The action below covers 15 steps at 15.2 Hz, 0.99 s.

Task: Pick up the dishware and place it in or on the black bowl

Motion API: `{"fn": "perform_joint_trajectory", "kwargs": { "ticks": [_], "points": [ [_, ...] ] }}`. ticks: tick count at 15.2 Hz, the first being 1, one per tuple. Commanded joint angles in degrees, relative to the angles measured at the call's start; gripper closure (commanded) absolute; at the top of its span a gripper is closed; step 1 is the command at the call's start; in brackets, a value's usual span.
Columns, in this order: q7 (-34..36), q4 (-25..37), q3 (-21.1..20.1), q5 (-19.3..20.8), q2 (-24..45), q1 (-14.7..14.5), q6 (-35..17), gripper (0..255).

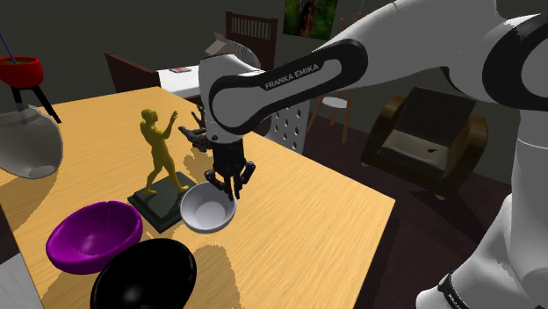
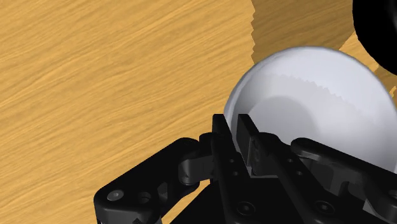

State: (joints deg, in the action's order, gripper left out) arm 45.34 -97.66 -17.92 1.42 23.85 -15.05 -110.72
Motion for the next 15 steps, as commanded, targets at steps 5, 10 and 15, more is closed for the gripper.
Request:
{"fn": "perform_joint_trajectory", "kwargs": {
  "ticks": [5,10,15],
  "points": [
    [0.0,2.0,-0.3,-0.5,-1.9,0.2,3.9,255],
    [0.0,4.3,-0.4,-0.9,-3.0,0.2,7.3,255],
    [0.1,7.0,-0.6,-1.1,-3.9,0.3,10.8,255]
  ]
}}
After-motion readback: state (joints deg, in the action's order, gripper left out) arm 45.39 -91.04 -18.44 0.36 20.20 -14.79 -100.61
